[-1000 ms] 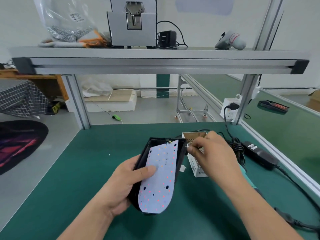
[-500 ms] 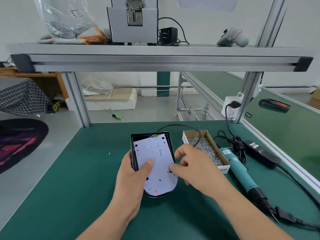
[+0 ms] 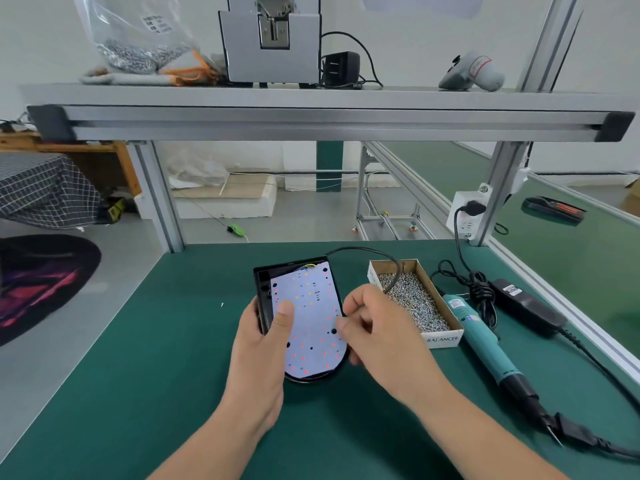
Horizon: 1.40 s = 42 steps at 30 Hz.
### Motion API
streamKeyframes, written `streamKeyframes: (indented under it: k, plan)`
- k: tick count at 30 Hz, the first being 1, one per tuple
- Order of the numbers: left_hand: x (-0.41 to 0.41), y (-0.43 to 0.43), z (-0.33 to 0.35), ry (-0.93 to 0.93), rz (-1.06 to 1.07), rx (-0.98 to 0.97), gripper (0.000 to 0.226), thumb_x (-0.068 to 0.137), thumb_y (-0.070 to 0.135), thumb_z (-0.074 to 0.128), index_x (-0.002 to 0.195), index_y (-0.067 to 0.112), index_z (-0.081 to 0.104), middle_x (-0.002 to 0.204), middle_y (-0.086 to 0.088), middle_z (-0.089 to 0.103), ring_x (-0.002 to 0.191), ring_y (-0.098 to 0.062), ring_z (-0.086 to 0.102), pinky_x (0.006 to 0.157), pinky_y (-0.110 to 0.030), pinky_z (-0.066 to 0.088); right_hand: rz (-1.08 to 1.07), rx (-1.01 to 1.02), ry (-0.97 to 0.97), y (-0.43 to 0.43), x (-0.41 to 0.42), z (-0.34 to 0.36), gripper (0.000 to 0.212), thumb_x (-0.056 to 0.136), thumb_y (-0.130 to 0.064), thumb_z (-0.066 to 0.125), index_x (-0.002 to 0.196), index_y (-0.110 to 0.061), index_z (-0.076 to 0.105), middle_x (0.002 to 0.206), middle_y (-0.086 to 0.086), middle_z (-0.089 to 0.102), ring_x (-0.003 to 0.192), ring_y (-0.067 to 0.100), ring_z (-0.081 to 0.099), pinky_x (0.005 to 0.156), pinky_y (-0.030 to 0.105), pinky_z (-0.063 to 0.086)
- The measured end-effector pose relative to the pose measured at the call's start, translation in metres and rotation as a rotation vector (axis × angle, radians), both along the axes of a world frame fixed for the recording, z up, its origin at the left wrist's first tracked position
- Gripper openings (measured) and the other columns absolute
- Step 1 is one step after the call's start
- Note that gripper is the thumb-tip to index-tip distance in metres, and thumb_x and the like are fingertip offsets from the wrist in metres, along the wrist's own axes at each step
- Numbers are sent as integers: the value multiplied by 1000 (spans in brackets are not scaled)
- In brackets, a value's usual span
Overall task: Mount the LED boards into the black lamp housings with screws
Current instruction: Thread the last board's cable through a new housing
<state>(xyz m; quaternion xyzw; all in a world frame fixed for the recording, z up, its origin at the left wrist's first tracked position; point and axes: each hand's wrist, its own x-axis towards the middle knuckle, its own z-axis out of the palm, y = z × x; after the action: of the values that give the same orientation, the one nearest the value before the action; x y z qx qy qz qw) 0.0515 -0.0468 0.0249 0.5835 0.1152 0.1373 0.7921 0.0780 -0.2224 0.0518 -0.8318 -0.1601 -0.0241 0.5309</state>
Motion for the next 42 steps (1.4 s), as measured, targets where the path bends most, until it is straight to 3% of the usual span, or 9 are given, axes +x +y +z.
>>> streamKeyframes:
  k: [6,11,16,23,25,28,31,34,42]
  plan:
    - [1,7,4,28,-81,-118,50,91,50,69,127,16,69,124,-4,79,116,-30,75,101,-54,59,76,99,-36,-2,2,1,21,95,-22,67,90,-39,55,72,-5,65,59,9,50,60,24,43]
    - [1,8,4,12,-130,-100,50,95,48,67,132,15,68,127,-4,78,117,-30,74,103,-56,57,126,137,26,-7,5,6,17,91,-26,69,90,-38,58,71,-9,66,62,9,49,63,23,42]
    - [0,3,-1,-30,-86,-2,36,101,28,71,136,21,65,126,-3,77,114,-31,75,97,-56,60,32,-309,-185,-5,-1,5,13,95,-26,68,90,-32,58,73,-18,67,67,6,57,59,19,40]
    - [-2,8,-7,-22,-49,19,35,90,22,84,123,22,70,117,-3,80,106,-33,78,91,-55,62,-43,-328,-296,-7,-1,10,20,87,-38,77,86,-30,59,79,-23,55,70,8,50,62,26,36]
    - [-2,8,-6,-36,-80,47,42,81,28,86,121,26,72,117,-2,80,106,-31,78,93,-54,61,-154,-89,-223,-10,6,10,30,87,-50,79,101,-37,57,90,-23,57,78,6,55,71,23,44]
    - [-6,-1,-8,-25,-184,101,40,80,33,86,117,34,73,120,-3,79,108,-31,77,95,-55,60,-152,26,-18,-11,11,9,76,88,-61,78,150,-36,41,128,-28,60,108,-6,62,97,29,48]
    - [-7,-5,-9,10,-339,69,31,90,38,78,121,34,73,127,-4,77,116,-32,74,100,-56,59,-65,153,13,-13,14,3,43,93,-40,80,131,-38,61,121,-24,73,113,-3,67,94,28,49]
    - [-6,-1,-9,37,-444,34,37,96,34,71,131,24,69,133,-7,75,122,-32,72,103,-52,57,-52,243,48,-22,18,3,17,98,-27,78,113,-32,73,111,-14,79,104,8,74,94,40,57]
    - [-9,-4,-5,73,-427,193,50,85,25,83,131,19,64,125,-4,78,116,-31,74,106,-61,54,0,129,5,-25,19,9,20,90,-45,75,109,-48,71,110,-19,78,104,5,74,98,46,58]
